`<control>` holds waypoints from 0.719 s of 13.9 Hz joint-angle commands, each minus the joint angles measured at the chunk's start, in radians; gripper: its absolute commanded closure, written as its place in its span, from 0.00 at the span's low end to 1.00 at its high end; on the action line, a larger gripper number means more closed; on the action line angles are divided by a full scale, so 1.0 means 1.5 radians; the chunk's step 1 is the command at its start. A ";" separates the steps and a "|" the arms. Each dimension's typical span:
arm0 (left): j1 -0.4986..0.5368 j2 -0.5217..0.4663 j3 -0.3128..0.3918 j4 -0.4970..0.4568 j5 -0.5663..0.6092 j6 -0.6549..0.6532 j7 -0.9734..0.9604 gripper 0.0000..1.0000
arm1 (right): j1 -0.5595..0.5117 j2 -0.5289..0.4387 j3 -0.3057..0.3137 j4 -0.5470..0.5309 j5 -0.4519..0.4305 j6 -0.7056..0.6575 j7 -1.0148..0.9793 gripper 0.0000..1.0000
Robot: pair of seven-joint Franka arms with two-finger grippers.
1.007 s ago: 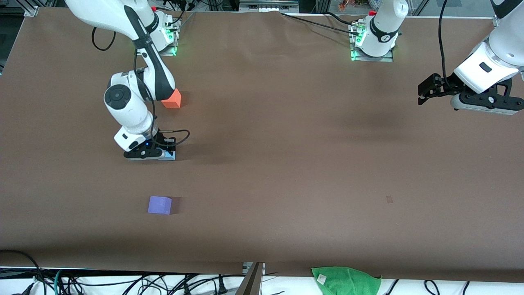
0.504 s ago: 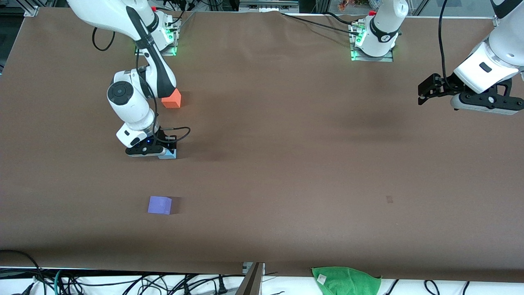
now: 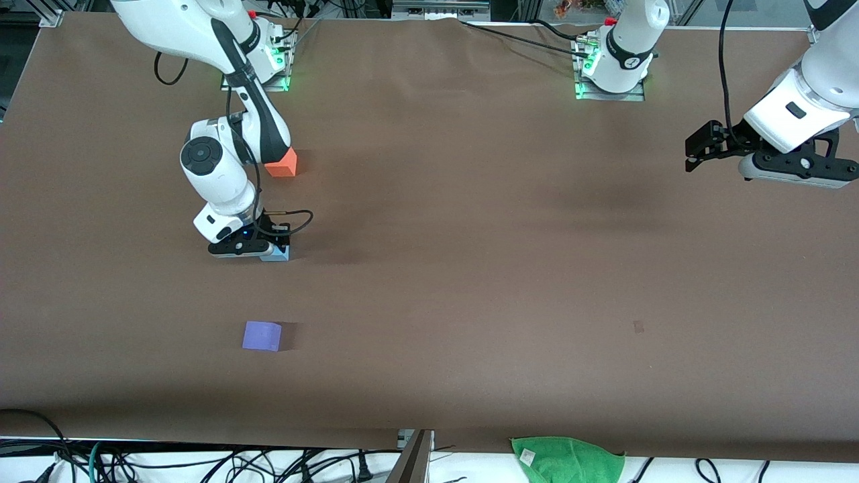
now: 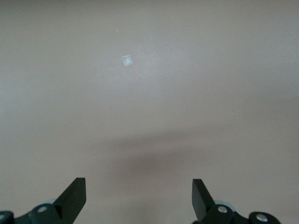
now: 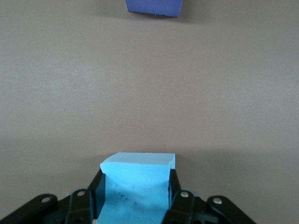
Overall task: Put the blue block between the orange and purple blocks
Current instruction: 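Lower the light-blue cube onto the table and open the right gripper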
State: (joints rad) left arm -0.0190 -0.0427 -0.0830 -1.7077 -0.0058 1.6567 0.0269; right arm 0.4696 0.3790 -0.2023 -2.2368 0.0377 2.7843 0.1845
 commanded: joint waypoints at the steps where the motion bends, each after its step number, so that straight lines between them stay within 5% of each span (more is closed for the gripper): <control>1: -0.003 0.010 0.000 0.021 0.012 -0.015 0.008 0.00 | -0.003 -0.003 -0.001 -0.011 0.012 0.014 -0.005 0.51; 4: -0.003 0.010 0.000 0.022 0.012 -0.015 0.008 0.00 | -0.005 -0.003 -0.001 -0.010 0.012 0.014 -0.007 0.25; 10: -0.003 0.010 0.000 0.022 0.012 -0.015 0.008 0.00 | -0.005 -0.012 -0.001 -0.009 0.012 0.005 -0.013 0.17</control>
State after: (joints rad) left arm -0.0190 -0.0427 -0.0830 -1.7077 -0.0058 1.6567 0.0269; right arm 0.4644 0.3812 -0.2059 -2.2367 0.0379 2.7857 0.1845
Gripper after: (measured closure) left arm 0.000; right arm 0.172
